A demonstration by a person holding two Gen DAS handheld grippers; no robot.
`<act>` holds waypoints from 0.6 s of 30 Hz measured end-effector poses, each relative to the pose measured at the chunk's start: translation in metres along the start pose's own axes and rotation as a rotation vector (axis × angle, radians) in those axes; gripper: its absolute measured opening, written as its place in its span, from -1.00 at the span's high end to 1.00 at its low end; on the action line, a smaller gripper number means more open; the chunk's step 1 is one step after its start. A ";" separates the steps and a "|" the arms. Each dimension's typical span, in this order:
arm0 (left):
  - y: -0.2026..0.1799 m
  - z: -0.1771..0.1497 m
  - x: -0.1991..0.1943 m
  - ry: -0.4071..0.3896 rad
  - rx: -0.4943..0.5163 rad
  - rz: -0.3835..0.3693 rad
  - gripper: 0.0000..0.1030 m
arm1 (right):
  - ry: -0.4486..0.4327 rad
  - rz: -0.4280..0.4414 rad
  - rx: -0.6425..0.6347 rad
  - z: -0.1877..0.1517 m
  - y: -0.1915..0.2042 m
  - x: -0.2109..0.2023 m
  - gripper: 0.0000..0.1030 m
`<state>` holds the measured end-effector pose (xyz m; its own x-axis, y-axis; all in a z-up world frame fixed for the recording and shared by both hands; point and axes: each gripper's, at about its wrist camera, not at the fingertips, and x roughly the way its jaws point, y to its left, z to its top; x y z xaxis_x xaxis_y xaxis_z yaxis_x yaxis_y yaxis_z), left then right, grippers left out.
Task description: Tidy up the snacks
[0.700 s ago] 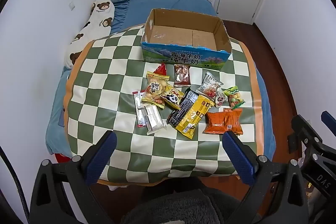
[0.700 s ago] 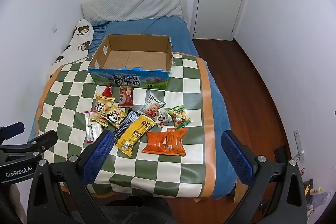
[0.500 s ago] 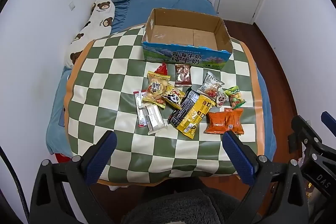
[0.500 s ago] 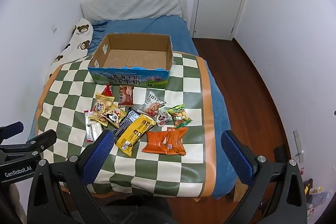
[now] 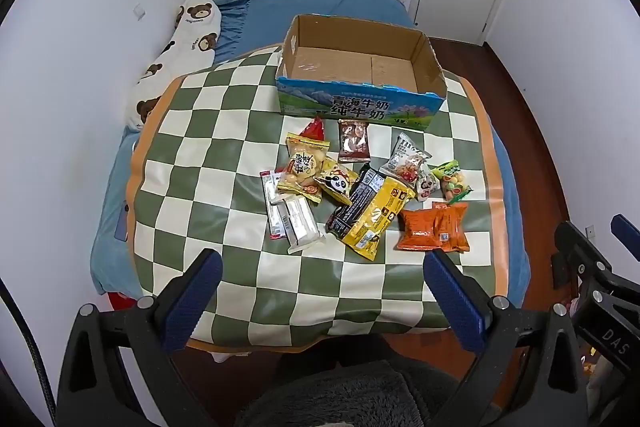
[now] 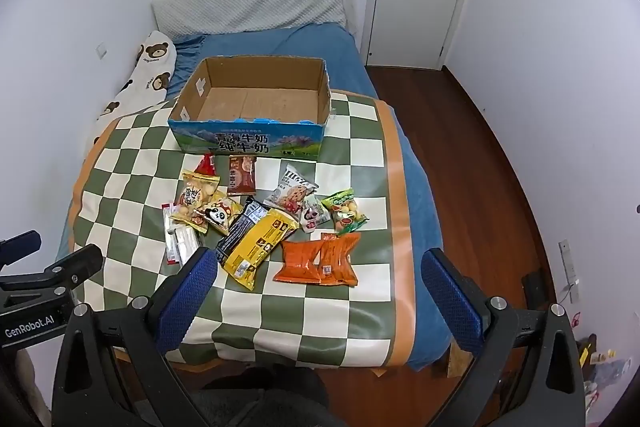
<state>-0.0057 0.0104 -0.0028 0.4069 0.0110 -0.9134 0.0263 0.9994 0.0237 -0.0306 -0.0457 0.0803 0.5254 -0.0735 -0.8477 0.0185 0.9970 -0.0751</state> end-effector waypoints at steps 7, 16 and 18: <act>0.003 0.000 -0.002 0.001 -0.002 -0.008 -1.00 | -0.005 0.007 0.008 -0.004 0.003 -0.004 -1.00; 0.002 -0.001 -0.002 0.000 -0.002 -0.006 -1.00 | -0.002 0.017 0.021 -0.008 0.000 -0.006 -1.00; 0.001 -0.003 -0.004 -0.002 0.001 -0.007 -1.00 | -0.001 0.017 0.017 -0.007 0.000 -0.005 -1.00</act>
<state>-0.0101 0.0118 0.0000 0.4084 0.0041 -0.9128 0.0298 0.9994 0.0178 -0.0390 -0.0451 0.0812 0.5265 -0.0569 -0.8483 0.0243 0.9984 -0.0519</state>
